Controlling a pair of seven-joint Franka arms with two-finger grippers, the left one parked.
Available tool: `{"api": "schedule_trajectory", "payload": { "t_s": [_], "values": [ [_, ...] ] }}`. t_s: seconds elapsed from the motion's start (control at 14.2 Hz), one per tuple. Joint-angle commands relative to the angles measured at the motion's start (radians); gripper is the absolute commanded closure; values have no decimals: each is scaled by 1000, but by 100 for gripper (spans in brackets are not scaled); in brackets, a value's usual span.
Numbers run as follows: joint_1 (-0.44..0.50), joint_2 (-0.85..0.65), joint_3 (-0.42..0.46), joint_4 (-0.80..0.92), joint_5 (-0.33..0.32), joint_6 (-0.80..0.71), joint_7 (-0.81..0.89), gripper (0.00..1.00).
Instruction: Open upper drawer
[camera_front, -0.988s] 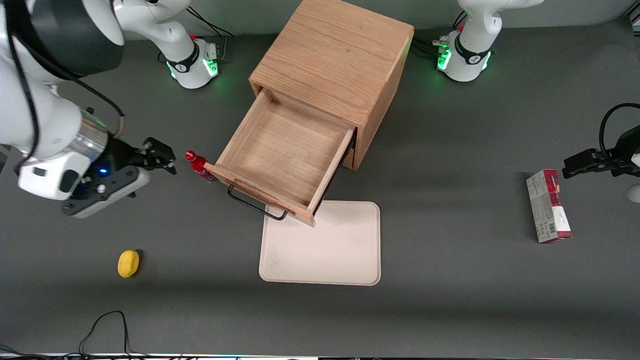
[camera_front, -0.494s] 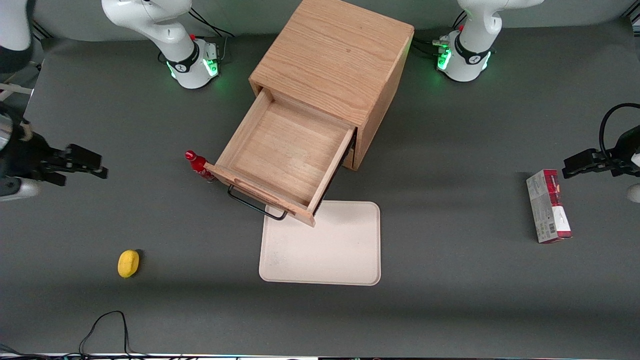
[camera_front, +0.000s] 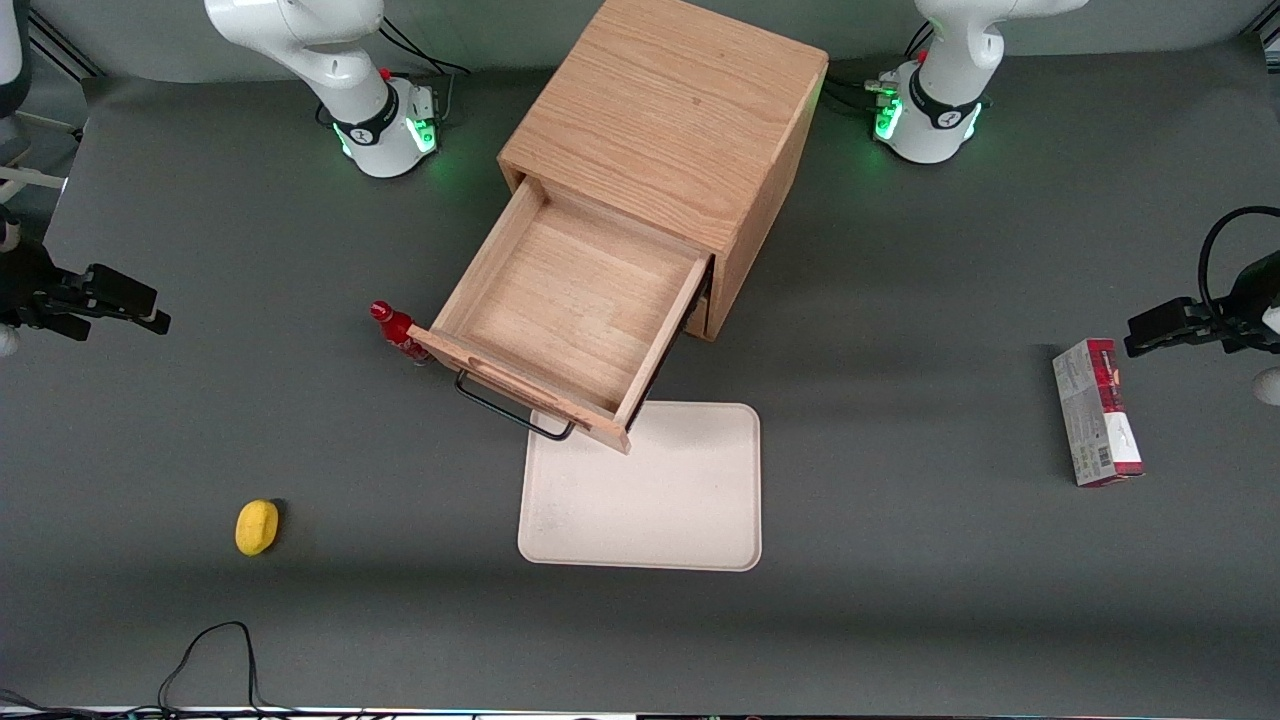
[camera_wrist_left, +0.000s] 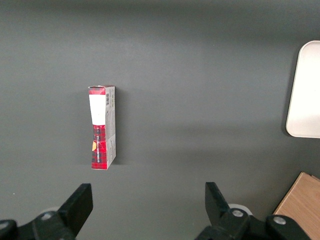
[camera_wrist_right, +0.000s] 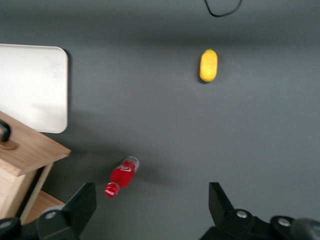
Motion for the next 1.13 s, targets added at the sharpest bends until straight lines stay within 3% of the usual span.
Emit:
{"api": "schedule_trajectory", "payload": {
  "t_s": [0.0,1.06],
  "values": [
    [-3,-28,17,-28,-61,13,41,0],
    [-3,-9,6,-5,-58,1,43,0]
  ]
}}
